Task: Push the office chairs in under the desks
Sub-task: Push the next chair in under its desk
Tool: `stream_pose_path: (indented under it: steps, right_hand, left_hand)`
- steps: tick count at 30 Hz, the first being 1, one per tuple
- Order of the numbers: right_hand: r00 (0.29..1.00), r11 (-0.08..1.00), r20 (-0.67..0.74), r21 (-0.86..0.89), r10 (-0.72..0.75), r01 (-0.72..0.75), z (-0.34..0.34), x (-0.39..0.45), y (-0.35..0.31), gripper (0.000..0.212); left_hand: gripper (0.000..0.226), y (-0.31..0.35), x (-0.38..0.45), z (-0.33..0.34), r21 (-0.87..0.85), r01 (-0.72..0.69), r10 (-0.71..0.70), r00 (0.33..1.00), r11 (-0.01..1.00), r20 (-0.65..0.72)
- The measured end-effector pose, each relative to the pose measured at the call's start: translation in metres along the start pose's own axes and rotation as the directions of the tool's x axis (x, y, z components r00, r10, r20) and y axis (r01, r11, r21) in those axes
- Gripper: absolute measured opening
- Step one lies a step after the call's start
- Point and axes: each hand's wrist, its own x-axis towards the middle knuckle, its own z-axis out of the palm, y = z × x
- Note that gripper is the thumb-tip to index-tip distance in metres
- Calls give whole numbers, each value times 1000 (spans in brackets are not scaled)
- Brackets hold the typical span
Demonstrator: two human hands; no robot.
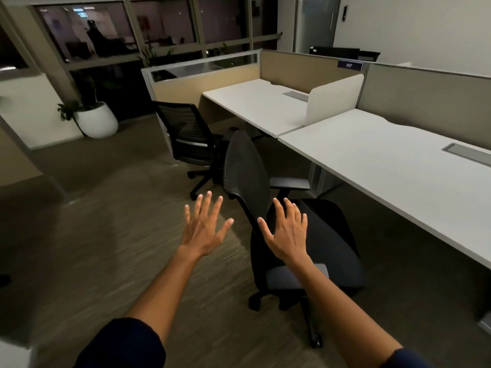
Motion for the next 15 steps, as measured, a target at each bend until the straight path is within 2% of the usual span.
stream_pose_path:
  steps: [9,12,15]
  right_hand:
    - [981,996,-176,36,86,-81,44,105,-97,75]
    - [964,986,-206,25,169,-168,55,134,-124,76]
    - [927,948,-206,2,312,-319,71,158,-152,77]
  left_hand:
    - [72,-80,178,8,-104,-102,95,993,989,-68]
    - [71,-91,235,13,-157,-222,221,975,962,-26]
    - [70,-100,283,17,-196,-368,381,924,909,34]
